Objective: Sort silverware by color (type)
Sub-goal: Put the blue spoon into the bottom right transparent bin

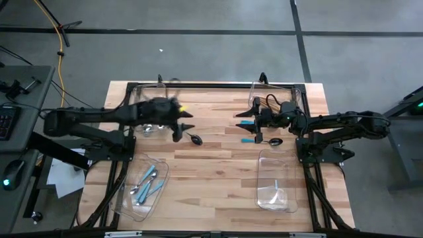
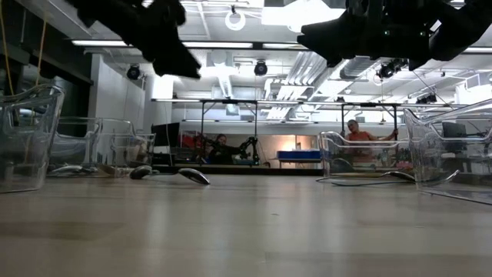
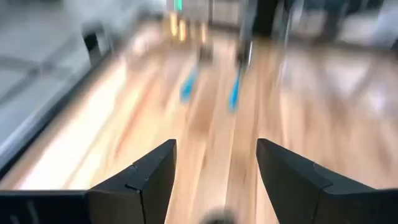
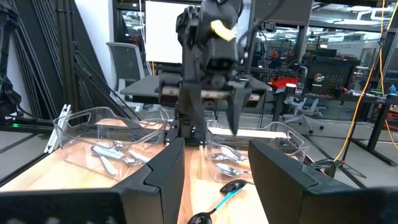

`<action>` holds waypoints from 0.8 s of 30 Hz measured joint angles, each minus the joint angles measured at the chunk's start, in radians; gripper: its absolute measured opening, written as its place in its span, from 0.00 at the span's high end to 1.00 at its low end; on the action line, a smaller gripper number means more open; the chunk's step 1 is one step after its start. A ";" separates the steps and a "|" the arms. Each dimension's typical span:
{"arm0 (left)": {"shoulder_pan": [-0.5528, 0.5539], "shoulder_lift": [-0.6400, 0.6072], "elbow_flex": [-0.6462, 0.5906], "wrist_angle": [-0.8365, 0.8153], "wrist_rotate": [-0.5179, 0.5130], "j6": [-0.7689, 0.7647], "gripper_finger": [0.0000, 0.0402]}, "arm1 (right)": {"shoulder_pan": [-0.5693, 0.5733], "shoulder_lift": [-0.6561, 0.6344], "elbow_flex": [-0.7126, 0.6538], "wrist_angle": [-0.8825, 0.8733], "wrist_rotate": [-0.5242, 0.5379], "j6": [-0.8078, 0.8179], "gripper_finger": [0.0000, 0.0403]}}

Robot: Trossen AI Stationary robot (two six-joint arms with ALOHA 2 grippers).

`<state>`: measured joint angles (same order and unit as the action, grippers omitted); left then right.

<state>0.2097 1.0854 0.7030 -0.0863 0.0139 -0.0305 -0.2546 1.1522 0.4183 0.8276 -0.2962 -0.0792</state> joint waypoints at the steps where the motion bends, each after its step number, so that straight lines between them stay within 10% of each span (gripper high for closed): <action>1: -0.002 0.030 0.046 -0.098 0.000 0.022 0.47 | 0.000 0.000 0.000 0.000 0.000 0.000 0.60; 6: -0.018 0.157 0.160 -0.363 0.000 0.125 0.47 | 0.000 0.000 0.000 0.000 0.000 0.000 0.60; 24: -0.027 0.487 0.162 -0.387 -0.004 0.445 0.47 | 0.000 0.000 0.000 -0.028 0.004 0.000 0.60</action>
<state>0.1829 1.5727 0.8654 -0.4731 0.0103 0.4143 -0.2546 1.1522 0.4183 0.7996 -0.2925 -0.0792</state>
